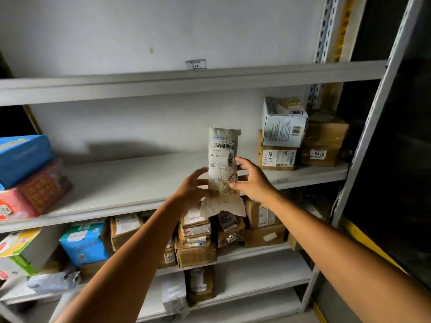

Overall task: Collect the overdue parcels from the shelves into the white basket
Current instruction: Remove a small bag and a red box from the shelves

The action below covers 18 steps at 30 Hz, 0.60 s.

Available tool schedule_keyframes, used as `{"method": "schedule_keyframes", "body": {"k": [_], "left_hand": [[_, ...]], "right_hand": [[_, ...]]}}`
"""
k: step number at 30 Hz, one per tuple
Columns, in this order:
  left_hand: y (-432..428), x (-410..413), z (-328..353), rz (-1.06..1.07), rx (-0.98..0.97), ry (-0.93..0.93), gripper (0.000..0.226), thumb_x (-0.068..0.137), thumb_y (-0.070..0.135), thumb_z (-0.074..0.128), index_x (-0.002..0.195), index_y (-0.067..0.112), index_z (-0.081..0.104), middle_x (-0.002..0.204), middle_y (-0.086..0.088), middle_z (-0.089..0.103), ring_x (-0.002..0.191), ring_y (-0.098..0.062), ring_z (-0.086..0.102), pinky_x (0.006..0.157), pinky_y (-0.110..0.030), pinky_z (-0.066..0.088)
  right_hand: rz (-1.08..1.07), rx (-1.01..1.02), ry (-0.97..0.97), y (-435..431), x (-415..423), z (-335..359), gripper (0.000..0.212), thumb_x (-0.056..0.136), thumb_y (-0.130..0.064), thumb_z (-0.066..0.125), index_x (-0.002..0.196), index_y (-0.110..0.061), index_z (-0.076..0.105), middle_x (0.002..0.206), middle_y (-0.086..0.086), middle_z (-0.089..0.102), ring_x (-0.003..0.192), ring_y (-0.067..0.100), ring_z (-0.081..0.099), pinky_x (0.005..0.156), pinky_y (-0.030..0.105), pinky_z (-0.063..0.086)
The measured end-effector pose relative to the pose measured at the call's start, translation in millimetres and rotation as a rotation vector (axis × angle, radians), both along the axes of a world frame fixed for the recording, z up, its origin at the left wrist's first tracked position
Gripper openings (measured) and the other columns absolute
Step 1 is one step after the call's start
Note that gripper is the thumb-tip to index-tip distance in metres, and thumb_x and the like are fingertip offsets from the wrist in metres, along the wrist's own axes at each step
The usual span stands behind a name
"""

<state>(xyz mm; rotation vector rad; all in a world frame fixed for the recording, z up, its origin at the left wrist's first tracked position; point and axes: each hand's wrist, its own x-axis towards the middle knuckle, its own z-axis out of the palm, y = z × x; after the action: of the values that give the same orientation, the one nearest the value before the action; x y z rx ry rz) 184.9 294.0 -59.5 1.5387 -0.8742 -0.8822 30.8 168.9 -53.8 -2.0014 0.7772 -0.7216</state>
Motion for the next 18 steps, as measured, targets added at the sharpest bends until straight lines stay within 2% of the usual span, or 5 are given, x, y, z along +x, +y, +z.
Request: {"method": "schedule_keyframes", "body": {"k": [3, 8, 10, 13, 18], "left_hand": [[-18.6, -4.2, 2.0, -0.021, -0.003, -0.013, 0.075, 0.078, -0.005, 0.077, 0.140, 0.025, 0.049, 0.118, -0.004, 0.068, 0.101, -0.023, 0.069, 0.071, -0.035, 0.060], [-44.7, -8.3, 6.4, -0.063, 0.004, -0.023, 0.075, 0.079, -0.007, 0.076, 0.141, 0.025, 0.050, 0.117, -0.003, 0.069, 0.104, -0.023, 0.069, 0.075, -0.037, 0.061], [-52.0, -6.7, 4.7, -0.077, 0.015, -0.024, 0.074, 0.079, -0.006, 0.076, 0.141, 0.024, 0.050, 0.117, -0.004, 0.069, 0.105, -0.023, 0.069, 0.079, -0.040, 0.061], [-61.1, -1.0, -0.3, -0.092, 0.024, 0.000, 0.072, 0.079, -0.007, 0.075, 0.140, 0.024, 0.051, 0.118, -0.007, 0.069, 0.106, -0.025, 0.069, 0.083, -0.043, 0.061], [-86.9, 26.2, -8.9, -0.144, 0.041, 0.025, 0.072, 0.078, -0.007, 0.076, 0.139, 0.023, 0.052, 0.116, -0.009, 0.068, 0.104, -0.025, 0.069, 0.083, -0.045, 0.060]], "right_hand": [[-0.010, -0.005, -0.011, -13.4, -8.6, 3.9, 0.086, 0.077, -0.008, 0.080, 0.148, -0.028, 0.036, 0.147, 0.007, 0.044, 0.134, 0.021, 0.042, 0.100, 0.028, 0.032], [-0.032, 0.002, -0.015, -33.7, -17.2, 8.1, 0.083, 0.079, -0.006, 0.079, 0.148, -0.026, 0.037, 0.147, 0.006, 0.044, 0.111, 0.011, 0.048, 0.092, 0.026, 0.038], [-0.035, 0.009, -0.009, -41.1, -16.3, 6.1, 0.084, 0.078, -0.007, 0.079, 0.148, -0.027, 0.038, 0.146, 0.005, 0.044, 0.117, 0.015, 0.048, 0.095, 0.029, 0.040], [-0.047, 0.025, 0.006, -50.8, -9.8, 0.6, 0.083, 0.077, -0.007, 0.080, 0.147, -0.027, 0.039, 0.145, 0.005, 0.046, 0.127, 0.022, 0.048, 0.106, 0.041, 0.042], [-0.094, 0.041, 0.015, -70.9, 10.5, -7.3, 0.082, 0.075, -0.008, 0.082, 0.145, -0.026, 0.043, 0.142, 0.004, 0.049, 0.127, 0.021, 0.049, 0.109, 0.047, 0.042]]}}
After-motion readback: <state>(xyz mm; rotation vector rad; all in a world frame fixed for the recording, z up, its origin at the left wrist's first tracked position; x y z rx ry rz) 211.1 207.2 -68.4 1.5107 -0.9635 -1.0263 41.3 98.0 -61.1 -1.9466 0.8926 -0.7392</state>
